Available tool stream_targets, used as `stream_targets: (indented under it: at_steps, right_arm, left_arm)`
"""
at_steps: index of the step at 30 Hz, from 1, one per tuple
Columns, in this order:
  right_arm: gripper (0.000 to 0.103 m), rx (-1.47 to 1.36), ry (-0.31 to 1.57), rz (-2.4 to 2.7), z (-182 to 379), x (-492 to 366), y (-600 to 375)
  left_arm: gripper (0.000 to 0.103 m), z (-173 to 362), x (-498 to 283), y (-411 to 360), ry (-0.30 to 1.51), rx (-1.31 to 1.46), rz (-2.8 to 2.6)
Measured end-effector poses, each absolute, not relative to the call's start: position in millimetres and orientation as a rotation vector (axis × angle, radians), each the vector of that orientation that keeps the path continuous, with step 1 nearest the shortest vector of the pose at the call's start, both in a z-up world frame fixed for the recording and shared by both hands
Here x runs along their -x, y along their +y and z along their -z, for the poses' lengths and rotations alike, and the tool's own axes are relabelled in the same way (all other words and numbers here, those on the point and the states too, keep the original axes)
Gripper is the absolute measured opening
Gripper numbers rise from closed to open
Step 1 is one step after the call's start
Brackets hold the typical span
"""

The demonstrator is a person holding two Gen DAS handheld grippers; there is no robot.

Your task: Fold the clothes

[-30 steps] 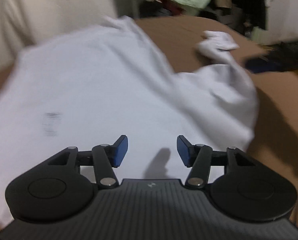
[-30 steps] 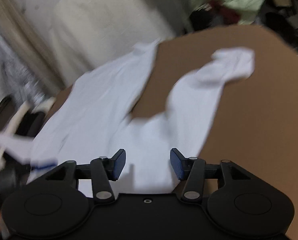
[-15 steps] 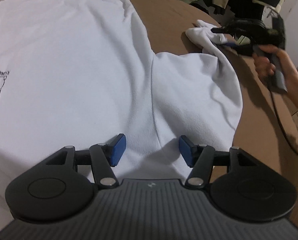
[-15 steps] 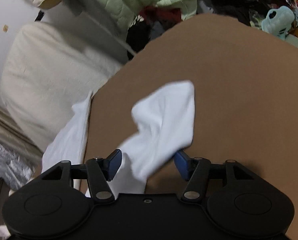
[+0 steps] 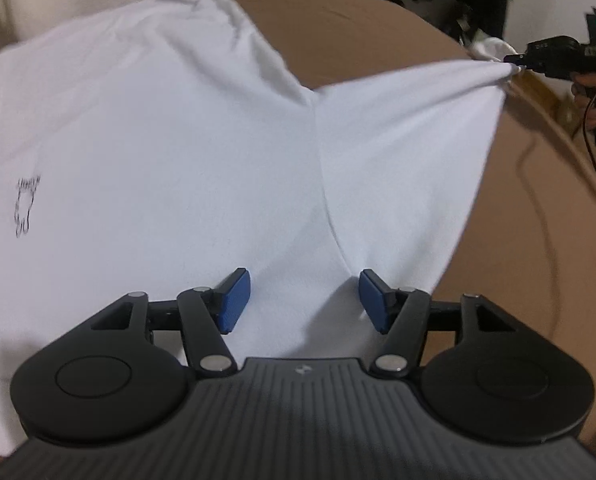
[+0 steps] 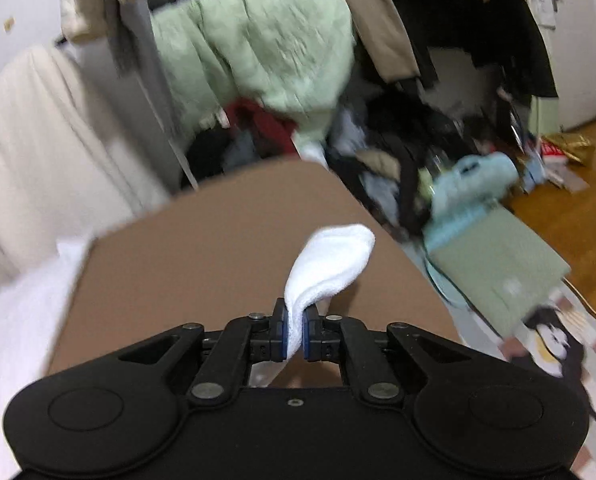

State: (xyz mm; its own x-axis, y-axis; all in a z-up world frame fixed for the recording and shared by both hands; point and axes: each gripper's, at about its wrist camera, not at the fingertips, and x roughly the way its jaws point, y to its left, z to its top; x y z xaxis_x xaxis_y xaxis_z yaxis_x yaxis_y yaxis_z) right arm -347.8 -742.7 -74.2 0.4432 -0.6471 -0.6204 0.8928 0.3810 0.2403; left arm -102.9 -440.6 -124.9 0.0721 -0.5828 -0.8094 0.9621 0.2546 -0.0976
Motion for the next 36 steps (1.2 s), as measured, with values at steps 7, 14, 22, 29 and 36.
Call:
stream_targets:
  at_steps: [7,14,22,29,36]
  right_arm:
    - [0.016,-0.581,0.452,1.14,85,399,-735]
    - [0.006,-0.499,0.4,1.042,45,395,-745]
    - [0.007,-0.641,0.691,0.978,42,331,-827]
    - [0.004,-0.697,0.586,1.152,35,327,-829]
    - [0.002,-0.64,0.378,1.178,0,390,-772]
  left_arm:
    - [0.066,122,115,-441,0.847,-0.588,1.264]
    - [0.067,124,112,-443,0.864,-0.555,1.253]
    - [0.068,126,111,-443,0.88,-0.506,1.211]
    - [0.068,119,110,-436,0.888,-0.486,1.186]
    - [0.068,119,122,-439,0.858,-0.525,1.284]
